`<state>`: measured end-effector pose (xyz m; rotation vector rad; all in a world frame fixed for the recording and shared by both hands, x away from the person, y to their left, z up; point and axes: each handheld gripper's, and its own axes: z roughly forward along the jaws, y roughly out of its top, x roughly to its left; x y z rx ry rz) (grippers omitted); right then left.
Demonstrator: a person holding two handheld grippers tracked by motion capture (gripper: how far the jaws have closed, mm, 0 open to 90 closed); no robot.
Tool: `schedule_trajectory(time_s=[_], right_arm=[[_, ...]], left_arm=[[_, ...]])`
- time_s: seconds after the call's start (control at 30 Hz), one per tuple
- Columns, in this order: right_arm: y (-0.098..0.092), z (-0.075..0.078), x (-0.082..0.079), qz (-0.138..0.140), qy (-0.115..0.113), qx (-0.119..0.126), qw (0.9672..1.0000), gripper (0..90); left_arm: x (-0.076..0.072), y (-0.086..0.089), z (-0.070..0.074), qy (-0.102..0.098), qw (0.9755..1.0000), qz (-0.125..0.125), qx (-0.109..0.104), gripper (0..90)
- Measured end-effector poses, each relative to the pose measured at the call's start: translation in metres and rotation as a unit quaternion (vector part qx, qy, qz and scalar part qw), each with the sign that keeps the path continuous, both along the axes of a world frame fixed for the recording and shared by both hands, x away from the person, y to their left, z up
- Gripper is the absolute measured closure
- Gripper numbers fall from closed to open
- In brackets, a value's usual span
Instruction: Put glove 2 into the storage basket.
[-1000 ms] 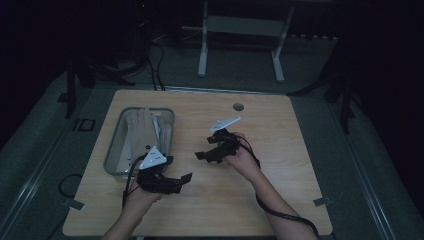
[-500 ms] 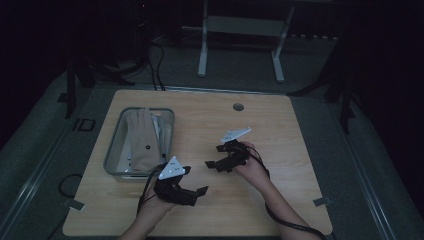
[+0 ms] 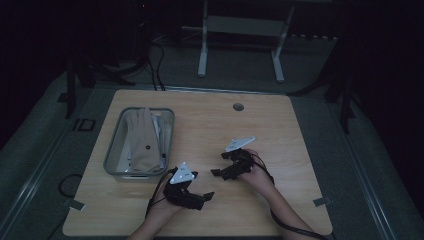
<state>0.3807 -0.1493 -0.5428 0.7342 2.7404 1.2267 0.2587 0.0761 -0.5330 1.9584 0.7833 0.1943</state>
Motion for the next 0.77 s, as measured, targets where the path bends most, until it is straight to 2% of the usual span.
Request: schedule_trajectory(time_s=[0.17,0.23,0.3,0.4,0.77], right_arm=[[-0.002,-0.009,-0.003,0.008,-0.008,-0.003,0.9999,14.2],[-0.003,-0.013,-0.004,0.01,-0.019,-0.008,0.9997,14.2],[-0.003,-0.015,-0.005,0.009,-0.026,-0.017,0.9995,14.3],[-0.005,-0.016,-0.005,0.005,-0.035,-0.017,0.9992,14.3],[-0.009,-0.018,-0.003,-0.002,-0.035,-0.018,0.9992,14.8]], left_arm=[[0.0,-0.002,-0.006,0.005,1.0,-0.005,-0.004,10.0],[0.0,-0.002,-0.008,0.008,1.0,-0.004,-0.003,10.0],[0.0,-0.002,-0.01,0.007,1.0,-0.005,-0.004,10.0],[0.0,-0.002,-0.011,0.003,1.0,-0.002,-0.002,10.0],[0.001,-0.001,-0.012,0.007,0.9999,-0.003,-0.012,10.0]])
